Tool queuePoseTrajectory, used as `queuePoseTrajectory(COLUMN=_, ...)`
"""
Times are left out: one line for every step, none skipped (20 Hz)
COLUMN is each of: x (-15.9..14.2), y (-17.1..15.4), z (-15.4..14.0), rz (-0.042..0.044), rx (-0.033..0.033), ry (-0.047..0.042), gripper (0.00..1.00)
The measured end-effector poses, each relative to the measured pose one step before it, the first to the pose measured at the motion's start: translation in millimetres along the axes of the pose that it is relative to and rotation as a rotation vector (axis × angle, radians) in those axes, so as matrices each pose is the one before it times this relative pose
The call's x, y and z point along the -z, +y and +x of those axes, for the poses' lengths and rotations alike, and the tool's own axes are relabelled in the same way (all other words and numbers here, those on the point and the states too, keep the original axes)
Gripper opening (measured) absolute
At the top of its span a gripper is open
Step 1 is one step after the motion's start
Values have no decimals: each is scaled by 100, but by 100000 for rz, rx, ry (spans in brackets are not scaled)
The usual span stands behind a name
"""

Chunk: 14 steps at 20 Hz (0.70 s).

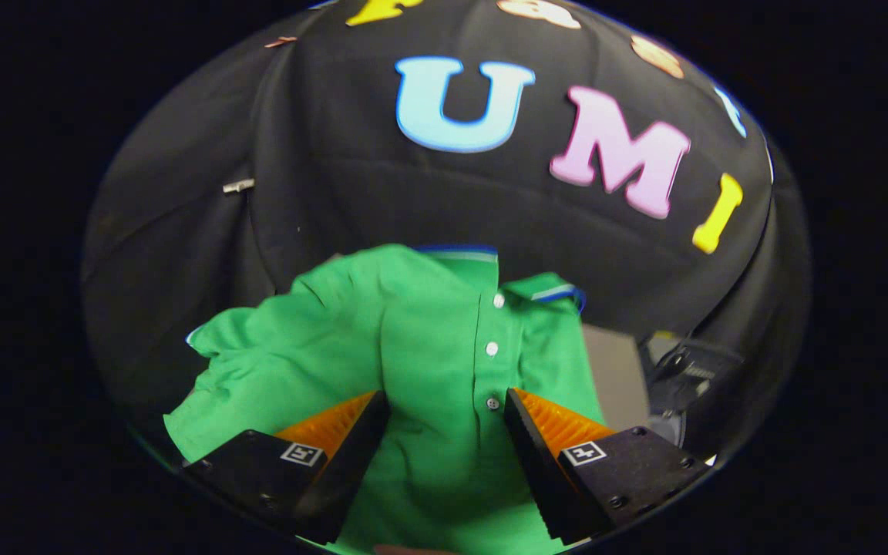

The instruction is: Put the clothes into the washing machine and then close the washing machine lid.

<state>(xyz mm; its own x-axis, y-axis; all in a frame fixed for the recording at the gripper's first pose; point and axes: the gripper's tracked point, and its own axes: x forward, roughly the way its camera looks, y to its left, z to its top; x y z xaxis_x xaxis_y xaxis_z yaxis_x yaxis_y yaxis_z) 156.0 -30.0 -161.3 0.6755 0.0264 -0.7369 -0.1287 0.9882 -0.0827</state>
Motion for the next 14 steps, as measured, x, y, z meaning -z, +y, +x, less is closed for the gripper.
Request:
queuePoseTrajectory(x=-395, y=-484, z=562, rz=6026, rx=130, ry=2854, gripper=97)
queuePoseTrajectory(x=-223, y=-239, z=52, rz=1804, rx=-522, ry=605, gripper=95)
queuePoseTrajectory(x=-76, y=-28, z=-190, rz=526, rx=-631, ry=-1027, gripper=96)
queuePoseTrajectory(x=23, y=193, z=-329, rz=-2213, rx=-1793, ry=-2014, gripper=96)
queuePoseTrajectory(x=-254, y=-97, z=-130, rz=-4695, rx=-1072, ry=-2807, gripper=96)
queuePoseTrajectory(x=-107, y=-17, z=-385, rz=-2108, rx=-981, ry=-3190, gripper=88)
queuePoseTrajectory(x=590, y=-124, z=-99, rz=370, rx=-203, ry=-294, gripper=75)
queuePoseTrajectory(x=193, y=-244, z=-436, rz=874, rx=944, ry=-1253, gripper=63)
queuePoseTrajectory(x=157, y=-392, z=-100, rz=103, rx=1452, ry=-778, gripper=50)
queuePoseTrajectory(x=89, y=-280, z=-60, rz=618, rx=1693, ry=-547, gripper=37)
queuePoseTrajectory(x=5, y=28, z=-257, rz=-365, rx=529, ry=-269, gripper=24)
queuePoseTrajectory(x=321, y=109, z=20, rz=-346, rx=323, ry=209, gripper=24)
queuePoseTrajectory(x=26, y=-87, z=40, rz=1199, rx=-372, ry=-306, gripper=24)
queuePoseTrajectory(x=148, y=-102, z=-51, rz=2882, rx=-1238, ry=98, gripper=24)
